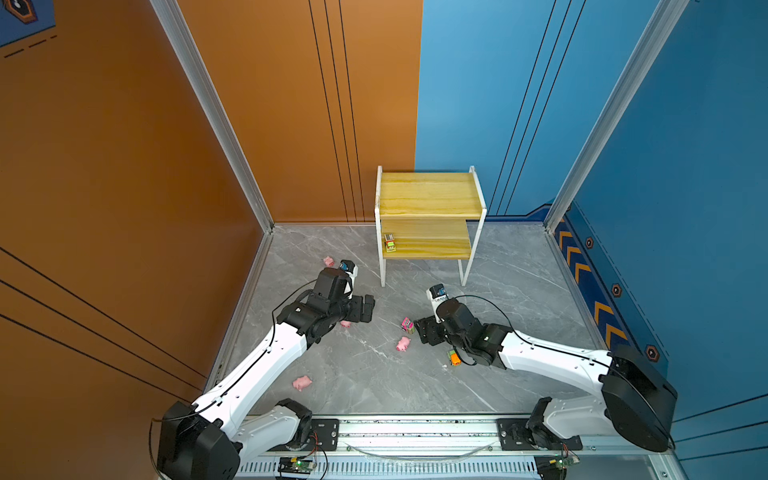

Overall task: Place and organize the plastic toys onto the shelf
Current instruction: 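Withdraw right gripper from the shelf while left arm swings toward the pink truck, then lower left gripper over the pink-and-teal toy truck near the pink pig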

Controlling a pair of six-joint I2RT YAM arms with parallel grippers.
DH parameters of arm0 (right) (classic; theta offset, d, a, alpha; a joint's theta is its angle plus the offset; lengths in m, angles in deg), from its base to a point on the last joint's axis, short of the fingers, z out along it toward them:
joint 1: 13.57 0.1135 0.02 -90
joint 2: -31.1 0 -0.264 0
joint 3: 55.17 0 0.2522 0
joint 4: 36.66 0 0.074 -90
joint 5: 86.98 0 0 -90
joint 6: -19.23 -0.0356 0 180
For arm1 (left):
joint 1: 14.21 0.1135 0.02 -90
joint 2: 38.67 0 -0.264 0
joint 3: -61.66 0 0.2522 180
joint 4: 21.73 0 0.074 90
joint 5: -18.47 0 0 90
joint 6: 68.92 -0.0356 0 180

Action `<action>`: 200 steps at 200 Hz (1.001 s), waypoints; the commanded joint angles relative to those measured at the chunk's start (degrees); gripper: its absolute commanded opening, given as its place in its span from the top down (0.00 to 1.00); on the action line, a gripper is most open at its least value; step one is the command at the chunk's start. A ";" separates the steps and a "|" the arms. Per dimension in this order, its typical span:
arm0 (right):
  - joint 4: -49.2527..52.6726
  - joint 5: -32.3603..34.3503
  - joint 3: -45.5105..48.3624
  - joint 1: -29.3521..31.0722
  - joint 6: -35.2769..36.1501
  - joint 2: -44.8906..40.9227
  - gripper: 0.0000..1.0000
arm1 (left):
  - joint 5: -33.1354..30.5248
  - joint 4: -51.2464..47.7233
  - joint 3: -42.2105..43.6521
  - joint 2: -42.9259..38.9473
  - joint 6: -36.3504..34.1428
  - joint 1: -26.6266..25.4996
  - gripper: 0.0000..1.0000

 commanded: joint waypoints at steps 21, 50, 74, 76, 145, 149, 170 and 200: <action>5.16 -9.30 -4.42 -1.70 7.75 6.02 0.29 | 2.86 -5.13 0.03 0.63 1.19 -0.70 0.00; 4.37 -10.14 -3.34 -3.16 9.91 5.43 0.30 | 0.32 -5.04 -0.62 2.44 3.12 -4.63 0.01; 0.44 -12.66 0.91 -6.95 6.84 1.29 0.29 | -3.47 -5.04 -2.68 5.80 5.06 -10.16 0.01; 0.15 -12.80 1.25 -7.30 6.48 1.00 0.29 | -4.03 -5.04 -2.87 6.15 5.19 -10.74 0.01; -1.77 -15.77 7.38 -16.41 -0.35 -3.48 0.28 | -12.10 -4.95 -14.11 22.44 8.73 -23.32 0.02; -2.11 -16.28 7.82 -16.76 -0.50 -3.83 0.28 | -12.05 -4.87 -14.64 23.36 8.25 -23.47 0.03; -2.88 -18.42 9.52 -18.52 -0.52 -5.54 0.28 | -10.52 -3.11 -15.92 26.79 5.59 -23.74 0.03; -3.27 -20.51 11.43 -20.47 -0.12 -7.72 0.27 | -5.43 0.24 -16.06 29.68 3.39 -22.50 0.05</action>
